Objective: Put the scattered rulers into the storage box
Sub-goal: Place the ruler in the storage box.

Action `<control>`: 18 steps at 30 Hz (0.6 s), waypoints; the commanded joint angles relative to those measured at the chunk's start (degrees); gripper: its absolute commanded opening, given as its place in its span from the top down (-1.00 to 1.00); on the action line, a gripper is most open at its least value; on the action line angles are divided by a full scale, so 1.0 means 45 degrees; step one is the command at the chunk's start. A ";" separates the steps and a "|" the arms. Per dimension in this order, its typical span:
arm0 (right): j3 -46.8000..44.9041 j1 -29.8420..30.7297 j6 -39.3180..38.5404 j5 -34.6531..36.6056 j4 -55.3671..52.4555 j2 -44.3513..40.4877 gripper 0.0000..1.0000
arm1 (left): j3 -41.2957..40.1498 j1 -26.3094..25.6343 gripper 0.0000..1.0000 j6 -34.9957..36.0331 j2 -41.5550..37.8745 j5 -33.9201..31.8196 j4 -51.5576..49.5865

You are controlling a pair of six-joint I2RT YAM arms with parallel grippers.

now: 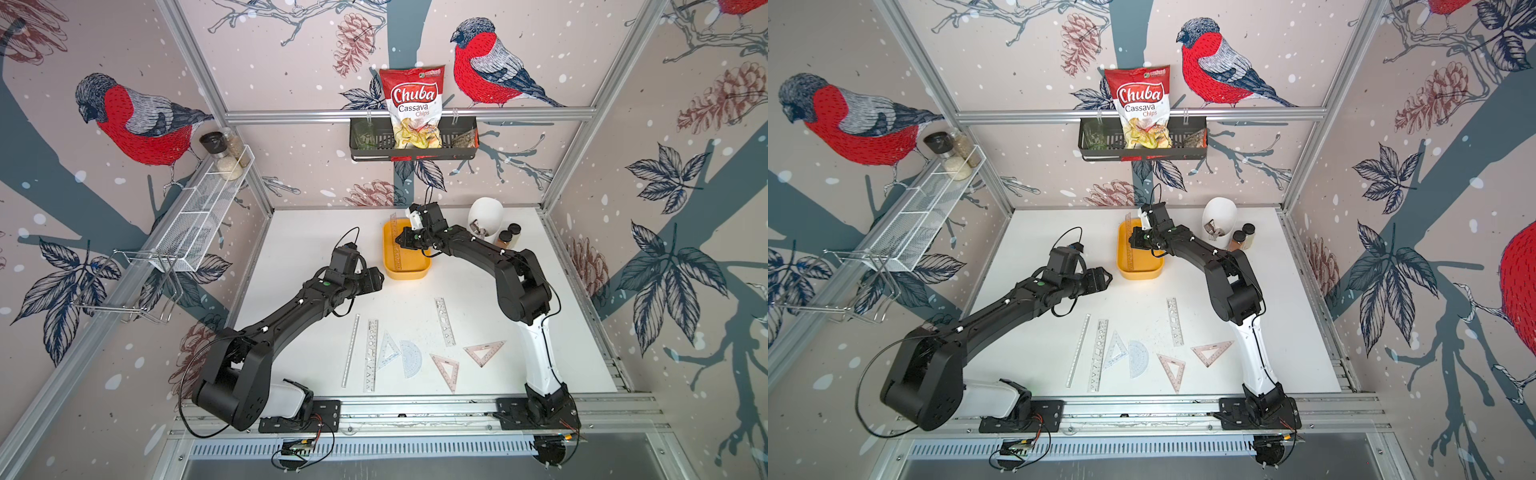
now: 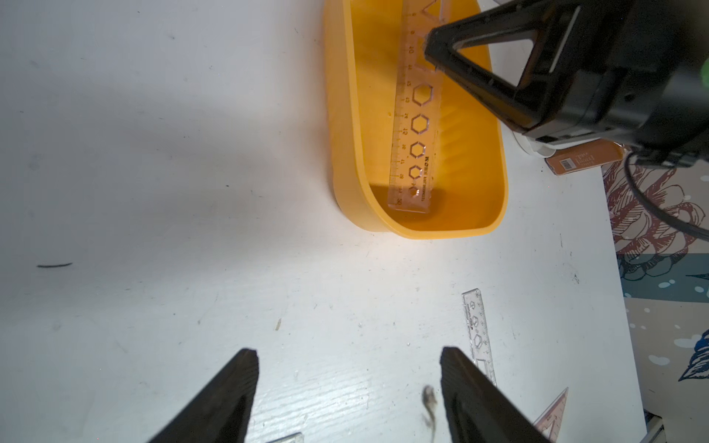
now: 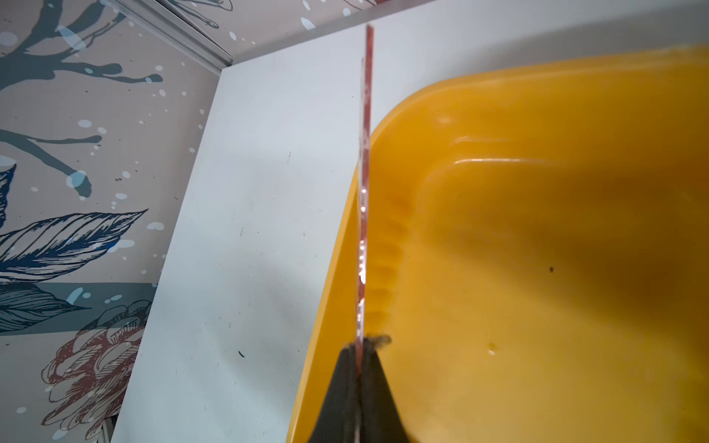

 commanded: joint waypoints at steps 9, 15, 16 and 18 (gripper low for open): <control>-0.0409 0.0101 0.0070 0.0334 0.0036 0.0421 1.00 | -0.0050 0.0078 -0.56 0.0054 0.0145 0.0313 0.0060; 0.0114 0.0101 0.0046 0.0305 -0.0198 0.0950 0.99 | -0.0047 0.0087 -0.56 0.0064 0.0167 0.0356 0.0058; 0.0170 0.0101 0.0051 0.0293 -0.0209 0.1007 0.97 | -0.0052 0.0087 -0.56 0.0077 0.0193 0.0357 0.0061; 0.0256 0.0101 0.0063 0.0264 -0.0276 0.1112 0.93 | -0.0042 0.0087 -0.56 0.0079 0.0222 0.0386 0.0061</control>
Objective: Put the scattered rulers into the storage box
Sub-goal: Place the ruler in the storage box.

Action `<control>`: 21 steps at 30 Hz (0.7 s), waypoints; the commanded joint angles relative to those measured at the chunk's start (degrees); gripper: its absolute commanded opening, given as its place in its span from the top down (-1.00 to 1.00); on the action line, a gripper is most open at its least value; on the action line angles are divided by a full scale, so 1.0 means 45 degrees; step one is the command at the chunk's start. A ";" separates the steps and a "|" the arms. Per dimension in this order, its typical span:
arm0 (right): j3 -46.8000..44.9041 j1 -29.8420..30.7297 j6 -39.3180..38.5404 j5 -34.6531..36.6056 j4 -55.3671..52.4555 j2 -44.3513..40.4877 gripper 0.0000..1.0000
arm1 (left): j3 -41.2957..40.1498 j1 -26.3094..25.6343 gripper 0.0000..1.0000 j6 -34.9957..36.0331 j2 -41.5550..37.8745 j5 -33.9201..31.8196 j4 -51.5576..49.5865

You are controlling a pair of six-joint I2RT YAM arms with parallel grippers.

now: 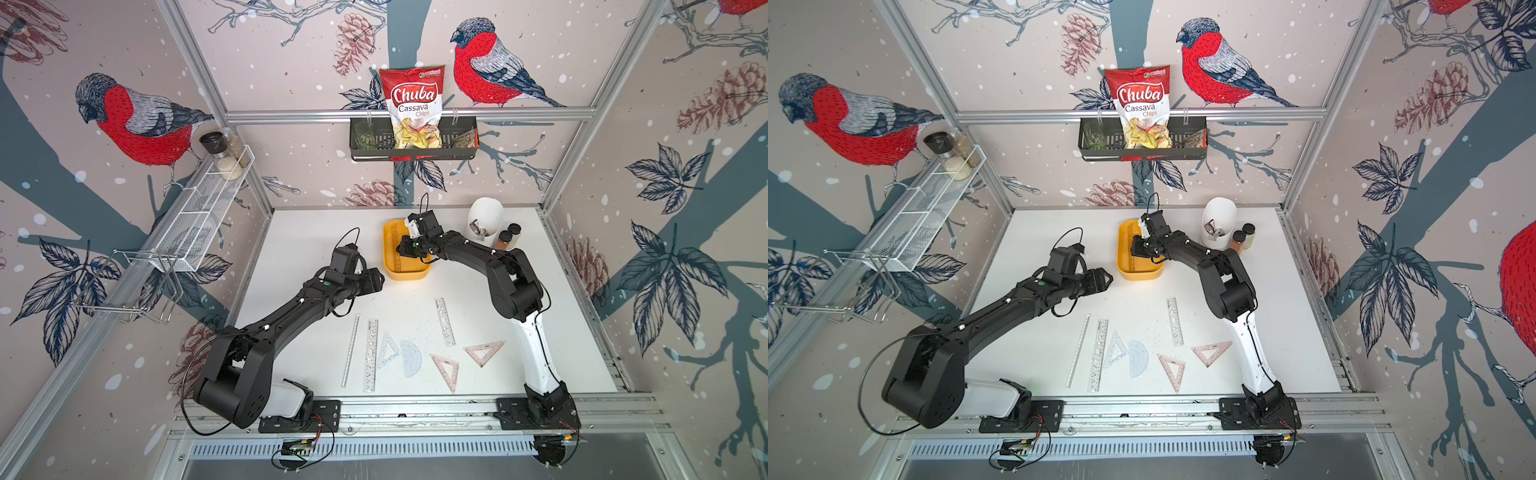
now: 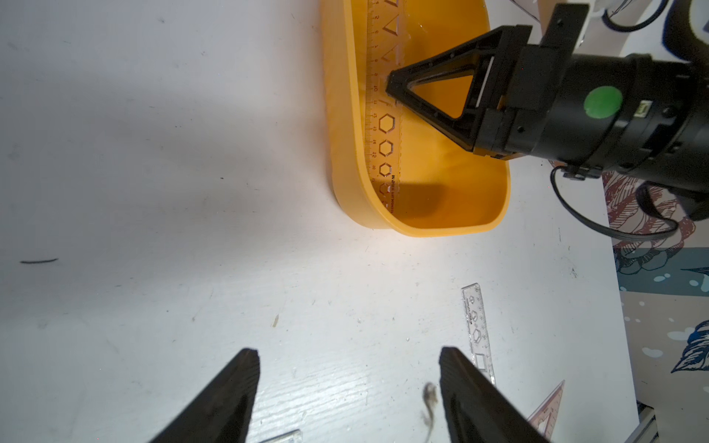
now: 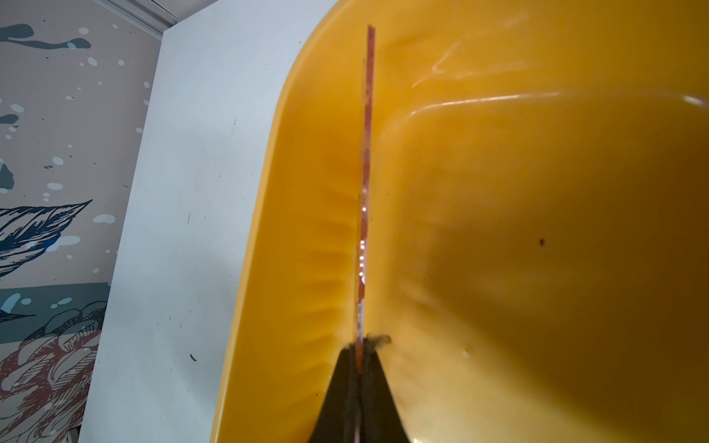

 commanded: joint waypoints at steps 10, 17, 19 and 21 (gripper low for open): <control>0.0260 0.0047 -0.0171 0.0178 -0.0532 0.0359 0.76 | -0.0060 0.0043 -0.56 0.0086 0.0038 0.0138 0.0104; 0.0549 0.0047 -0.0387 0.0466 -0.0953 0.0369 0.54 | -0.0034 0.0065 -0.56 0.0062 0.0106 0.0230 0.0163; 0.0625 0.0047 -0.0469 0.0600 -0.1092 0.0261 0.51 | -0.0023 0.0063 -0.56 0.0027 0.0150 0.0273 0.0182; 0.0664 0.0057 -0.0587 0.0696 -0.1214 0.0114 0.47 | -0.0006 0.0082 -0.56 -0.0017 0.0199 0.0384 0.0214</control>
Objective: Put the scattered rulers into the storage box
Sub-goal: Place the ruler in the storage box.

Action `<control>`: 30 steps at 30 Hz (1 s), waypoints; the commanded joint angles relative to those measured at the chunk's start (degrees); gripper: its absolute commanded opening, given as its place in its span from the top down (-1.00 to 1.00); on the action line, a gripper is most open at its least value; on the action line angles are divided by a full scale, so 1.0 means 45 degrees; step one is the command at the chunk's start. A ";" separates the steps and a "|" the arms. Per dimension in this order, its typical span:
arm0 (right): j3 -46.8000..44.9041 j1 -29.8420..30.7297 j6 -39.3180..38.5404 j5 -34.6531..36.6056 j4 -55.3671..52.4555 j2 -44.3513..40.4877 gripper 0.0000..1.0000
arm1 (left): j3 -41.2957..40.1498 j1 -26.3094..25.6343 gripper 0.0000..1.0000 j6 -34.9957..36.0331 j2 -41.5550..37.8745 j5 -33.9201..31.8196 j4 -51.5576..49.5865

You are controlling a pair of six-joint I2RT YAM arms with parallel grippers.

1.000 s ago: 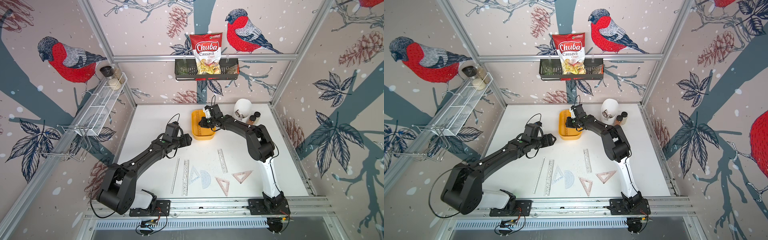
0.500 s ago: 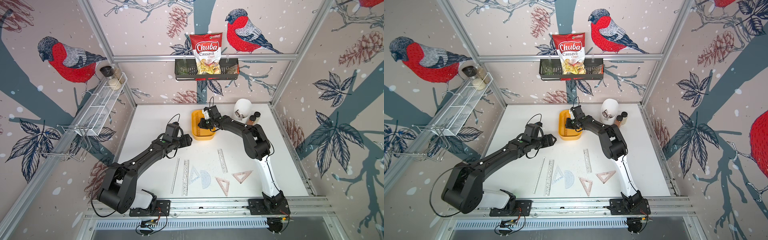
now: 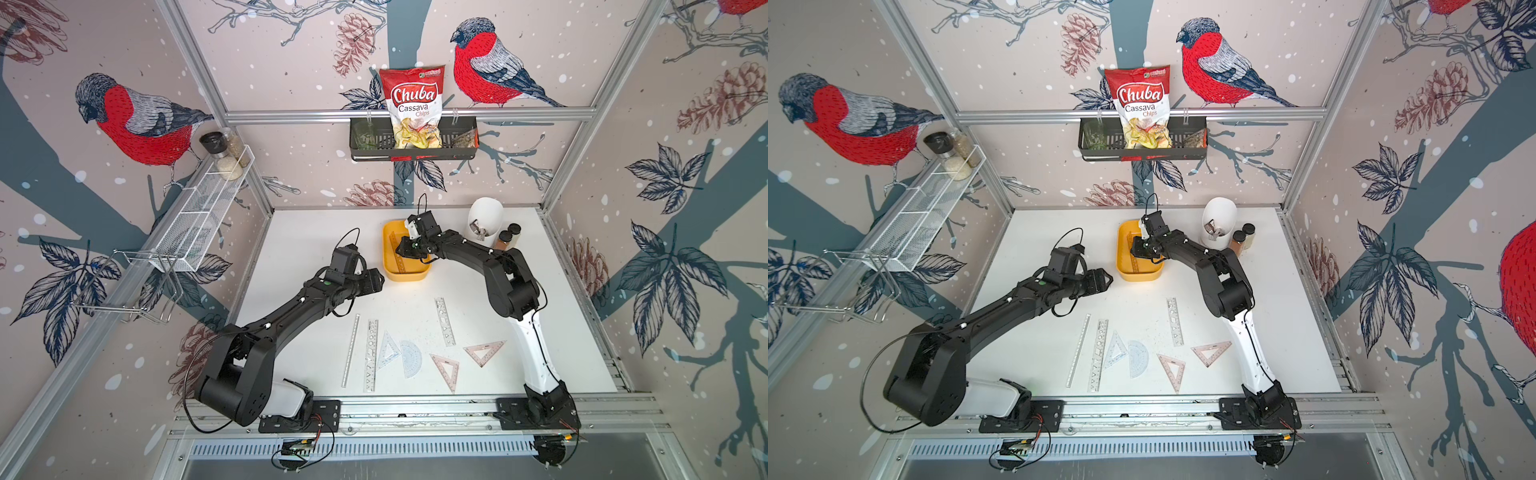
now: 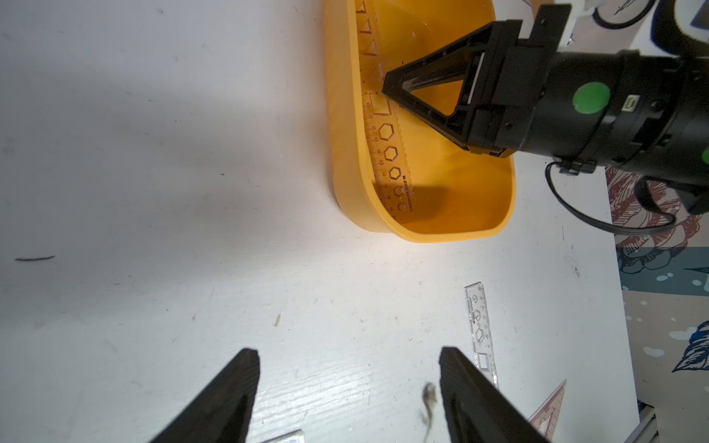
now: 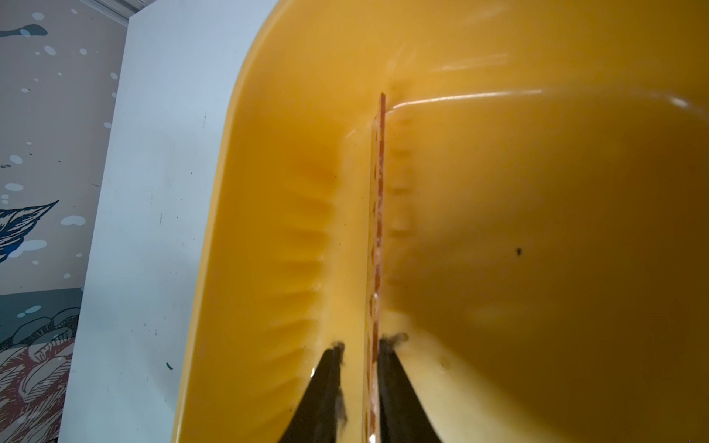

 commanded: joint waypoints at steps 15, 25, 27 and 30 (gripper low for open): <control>-0.0990 0.0616 -0.1557 0.2929 -0.1184 -0.3134 0.21 | 0.0552 0.0139 -0.57 -0.0659 0.0820 0.0932 0.0607; -0.6313 0.0763 -0.1423 0.4231 -0.0217 -0.6811 -0.07 | 0.1124 0.0165 -0.56 -0.1090 0.2085 0.1653 0.1253; -0.7120 0.0821 -0.1300 0.4190 0.0044 -0.7276 -0.10 | 0.1231 0.0160 -0.56 -0.1072 0.2216 0.1715 0.1259; -0.8012 0.0873 -0.1107 0.3903 0.0527 -0.7722 -0.10 | 0.1322 0.0158 -0.56 -0.1082 0.2333 0.1710 0.1340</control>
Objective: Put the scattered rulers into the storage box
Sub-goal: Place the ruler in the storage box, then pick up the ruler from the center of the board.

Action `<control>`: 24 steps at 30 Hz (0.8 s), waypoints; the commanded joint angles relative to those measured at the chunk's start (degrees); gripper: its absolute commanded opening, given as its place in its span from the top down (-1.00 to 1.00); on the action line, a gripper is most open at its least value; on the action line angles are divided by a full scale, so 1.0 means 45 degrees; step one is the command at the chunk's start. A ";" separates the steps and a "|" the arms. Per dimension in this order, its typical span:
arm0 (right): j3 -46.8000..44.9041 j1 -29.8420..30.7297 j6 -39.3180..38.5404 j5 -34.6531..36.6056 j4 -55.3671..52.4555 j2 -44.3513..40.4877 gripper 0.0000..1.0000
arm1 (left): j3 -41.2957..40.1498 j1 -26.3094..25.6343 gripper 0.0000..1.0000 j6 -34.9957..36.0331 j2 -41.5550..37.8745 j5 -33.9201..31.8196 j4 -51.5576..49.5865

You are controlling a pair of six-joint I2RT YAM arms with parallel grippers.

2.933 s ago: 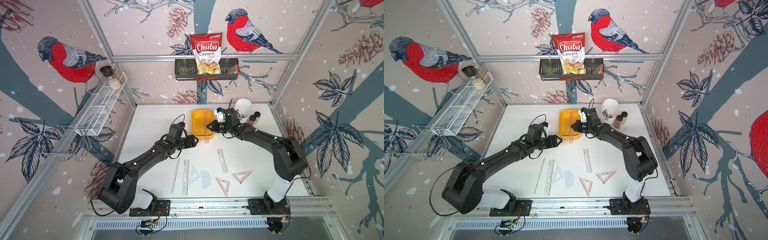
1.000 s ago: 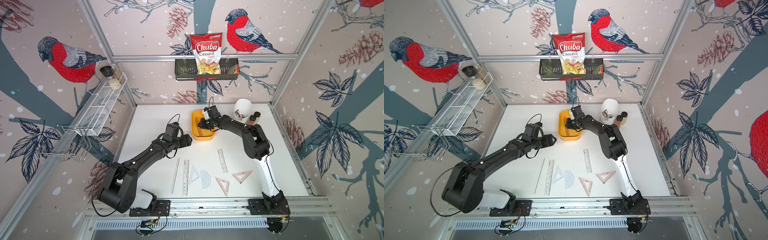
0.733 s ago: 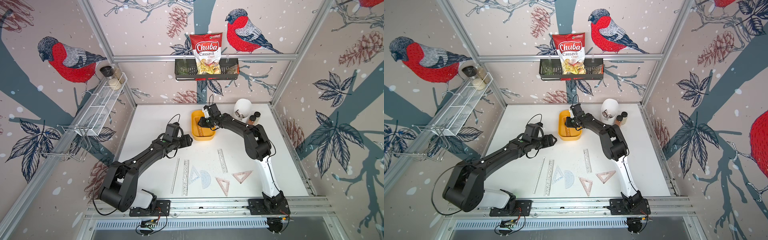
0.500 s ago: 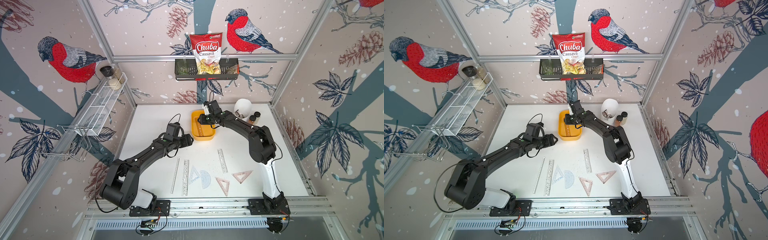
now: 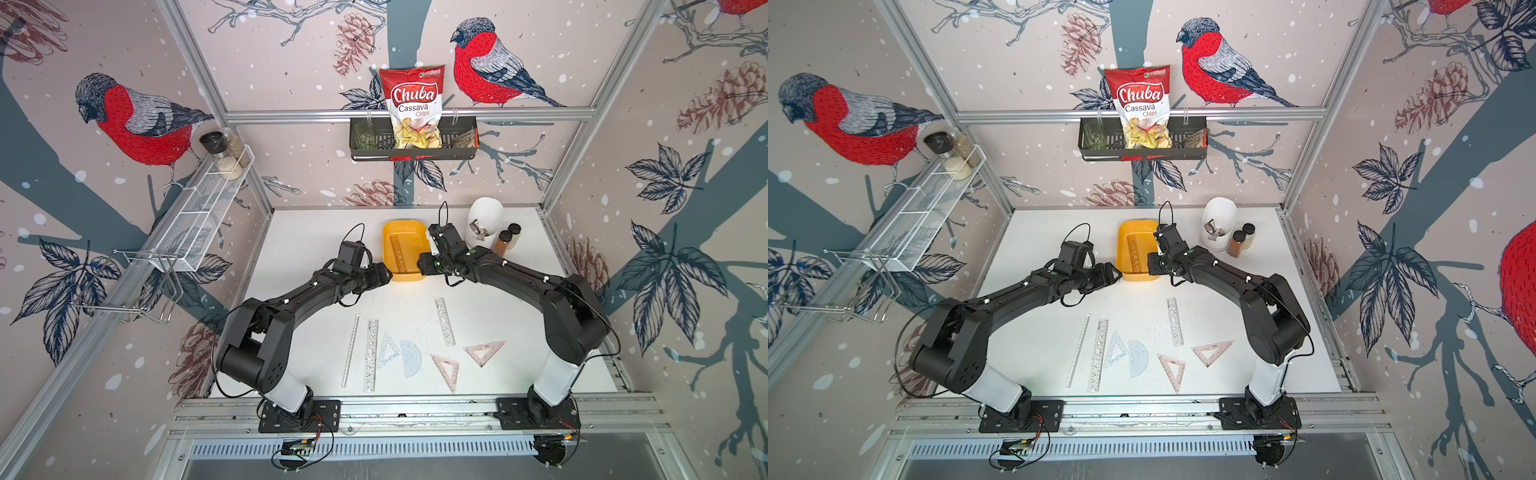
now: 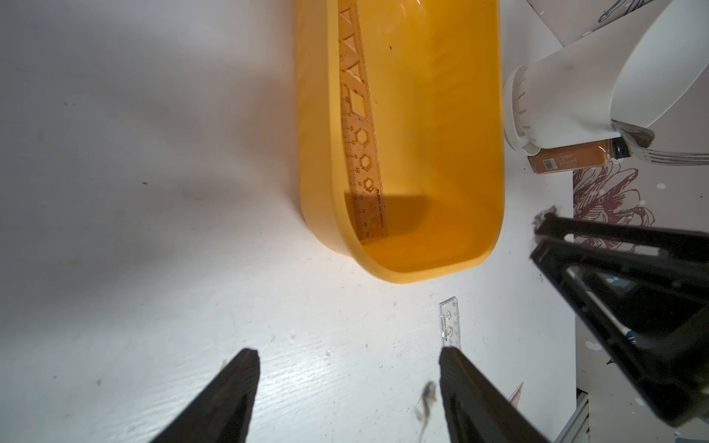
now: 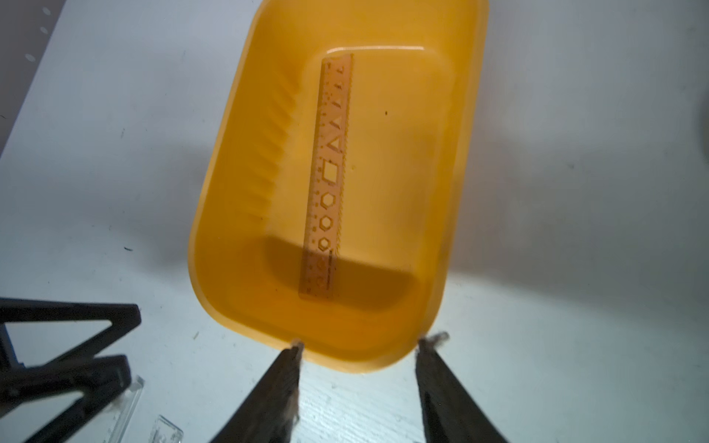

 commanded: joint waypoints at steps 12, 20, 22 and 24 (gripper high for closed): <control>-0.0824 -0.0098 0.0405 -0.0773 0.1925 0.0304 -0.05 | 0.0747 0.0020 -0.54 -0.0406 0.1239 0.0483 0.0946; -0.0124 -0.0465 0.0251 -0.1168 0.2063 0.0986 0.00 | 0.1507 0.0020 -0.52 -0.0489 0.1997 0.0660 0.1046; 0.0106 -0.0563 0.0199 -0.1267 0.2044 0.1187 0.00 | 0.1649 0.0020 -0.52 -0.0473 0.2111 0.0631 0.1023; 0.0288 -0.0643 0.0138 -0.1343 0.2040 0.1335 0.01 | 0.1824 0.0034 -0.52 -0.0415 0.2250 0.0613 0.0946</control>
